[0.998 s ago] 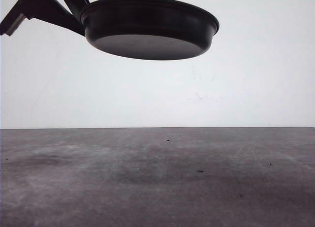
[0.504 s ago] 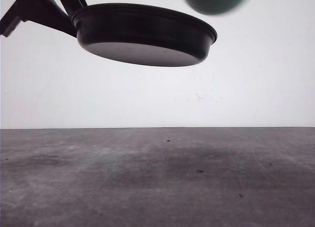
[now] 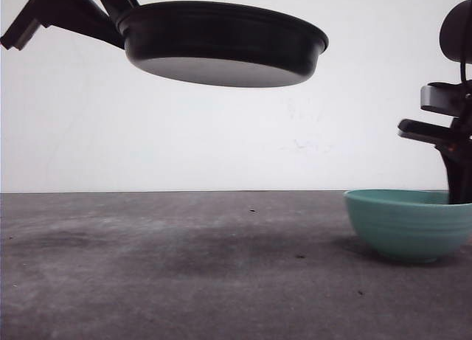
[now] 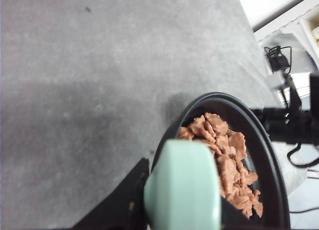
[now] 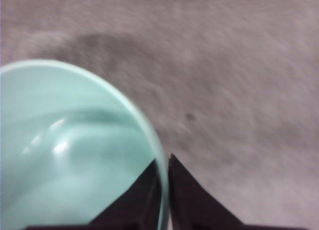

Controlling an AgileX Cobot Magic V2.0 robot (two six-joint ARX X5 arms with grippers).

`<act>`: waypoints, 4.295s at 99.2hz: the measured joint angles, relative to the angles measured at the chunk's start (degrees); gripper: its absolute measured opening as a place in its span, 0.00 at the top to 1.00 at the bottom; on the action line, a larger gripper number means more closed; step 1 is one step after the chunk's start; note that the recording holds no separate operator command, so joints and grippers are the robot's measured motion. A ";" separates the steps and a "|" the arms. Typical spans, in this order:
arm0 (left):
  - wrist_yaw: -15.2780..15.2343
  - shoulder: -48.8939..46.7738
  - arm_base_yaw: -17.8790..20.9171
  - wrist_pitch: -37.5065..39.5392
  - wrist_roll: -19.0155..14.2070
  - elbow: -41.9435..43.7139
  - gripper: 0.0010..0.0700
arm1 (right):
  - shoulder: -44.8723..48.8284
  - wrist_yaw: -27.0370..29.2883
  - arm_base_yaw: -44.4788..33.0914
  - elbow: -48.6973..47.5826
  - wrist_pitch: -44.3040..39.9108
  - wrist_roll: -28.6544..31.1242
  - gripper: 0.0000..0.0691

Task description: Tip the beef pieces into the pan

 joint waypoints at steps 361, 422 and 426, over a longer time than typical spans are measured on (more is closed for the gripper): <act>-37.73 -28.20 7.82 -16.85 11.74 -3.48 1.00 | -57.83 11.28 6.03 4.96 -4.70 -21.09 0.99; -37.73 -28.37 7.82 -16.79 11.74 -3.48 1.00 | -81.26 3.30 -4.39 -44.52 19.41 -13.73 0.99; -37.73 -28.41 7.82 -16.83 11.74 -3.48 1.00 | -81.24 2.67 -4.44 -45.09 18.78 -13.57 0.99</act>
